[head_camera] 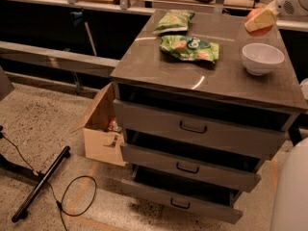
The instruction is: Pick apple from white bowl and place on counter
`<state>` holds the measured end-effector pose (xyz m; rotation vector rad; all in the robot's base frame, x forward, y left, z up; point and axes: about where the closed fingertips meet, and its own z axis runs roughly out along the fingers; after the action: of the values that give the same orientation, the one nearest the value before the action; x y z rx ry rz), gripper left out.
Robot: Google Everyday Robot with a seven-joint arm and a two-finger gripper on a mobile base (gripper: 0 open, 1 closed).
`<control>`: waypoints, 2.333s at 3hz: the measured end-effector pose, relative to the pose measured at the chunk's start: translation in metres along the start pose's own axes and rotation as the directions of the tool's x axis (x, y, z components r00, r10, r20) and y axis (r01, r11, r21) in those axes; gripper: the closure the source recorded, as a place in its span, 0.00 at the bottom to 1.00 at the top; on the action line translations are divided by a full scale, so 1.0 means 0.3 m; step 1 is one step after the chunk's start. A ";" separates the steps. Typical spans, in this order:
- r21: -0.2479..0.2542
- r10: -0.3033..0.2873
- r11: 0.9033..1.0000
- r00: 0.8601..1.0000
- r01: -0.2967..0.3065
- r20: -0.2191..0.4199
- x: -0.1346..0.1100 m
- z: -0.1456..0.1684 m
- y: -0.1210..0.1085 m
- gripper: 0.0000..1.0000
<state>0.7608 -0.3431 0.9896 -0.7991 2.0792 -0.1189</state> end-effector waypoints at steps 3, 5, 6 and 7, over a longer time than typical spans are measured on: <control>0.077 0.033 0.997 0.998 -0.029 -0.051 -0.084 0.237 0.013 1.00; 0.012 0.050 0.999 0.996 -0.049 -0.068 -0.028 0.403 0.087 0.82; -0.016 0.048 0.999 0.996 -0.049 -0.076 0.003 0.467 0.113 0.58; -0.028 0.039 0.999 0.997 -0.041 -0.072 0.022 0.500 0.114 0.35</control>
Offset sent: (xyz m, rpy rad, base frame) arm 0.0691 0.0347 -0.0063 -0.0765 -0.0253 -0.1316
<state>0.8562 -0.2895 0.8814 -0.7807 2.1674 -0.0969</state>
